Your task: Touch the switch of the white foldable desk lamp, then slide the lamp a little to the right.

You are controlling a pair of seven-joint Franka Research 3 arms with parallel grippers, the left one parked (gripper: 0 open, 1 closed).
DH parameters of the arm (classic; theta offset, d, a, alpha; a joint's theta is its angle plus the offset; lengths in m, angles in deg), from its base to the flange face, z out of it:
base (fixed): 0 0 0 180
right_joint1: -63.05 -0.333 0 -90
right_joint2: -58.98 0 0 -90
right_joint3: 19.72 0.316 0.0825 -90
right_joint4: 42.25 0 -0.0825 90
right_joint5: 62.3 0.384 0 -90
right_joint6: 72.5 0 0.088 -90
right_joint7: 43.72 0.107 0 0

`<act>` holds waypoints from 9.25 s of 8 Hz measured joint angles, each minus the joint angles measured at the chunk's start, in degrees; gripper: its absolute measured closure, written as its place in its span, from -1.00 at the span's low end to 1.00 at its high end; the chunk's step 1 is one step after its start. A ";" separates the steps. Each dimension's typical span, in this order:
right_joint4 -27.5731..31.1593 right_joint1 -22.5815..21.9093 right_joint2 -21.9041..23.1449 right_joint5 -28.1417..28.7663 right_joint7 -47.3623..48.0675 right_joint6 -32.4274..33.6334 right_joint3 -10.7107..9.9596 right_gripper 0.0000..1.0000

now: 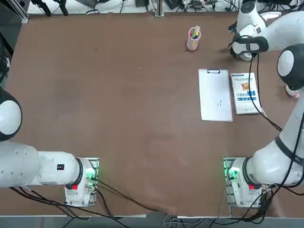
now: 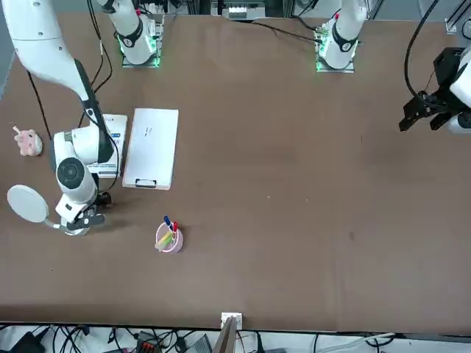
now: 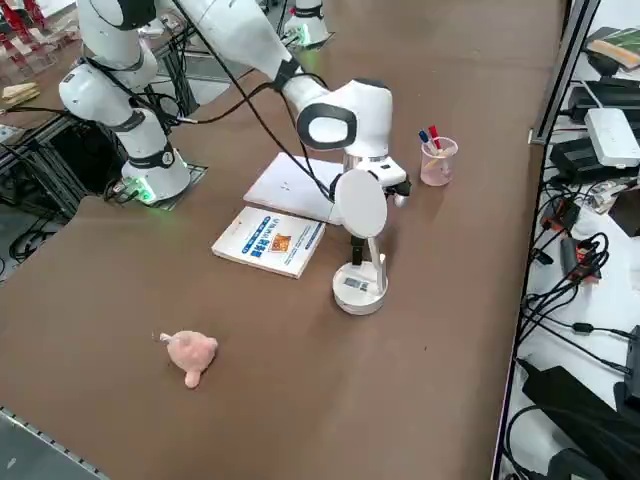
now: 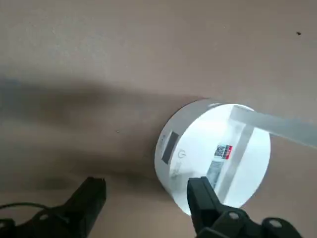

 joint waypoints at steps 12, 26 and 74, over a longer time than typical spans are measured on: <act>-1.55 0.81 -1.69 -0.45 -0.52 -1.64 0.60 -0.99; -15.11 -8.85 -0.40 -12.30 -53.61 22.31 1.46 -1.00; -23.95 -0.25 -9.00 -7.79 -44.08 42.30 -7.55 0.68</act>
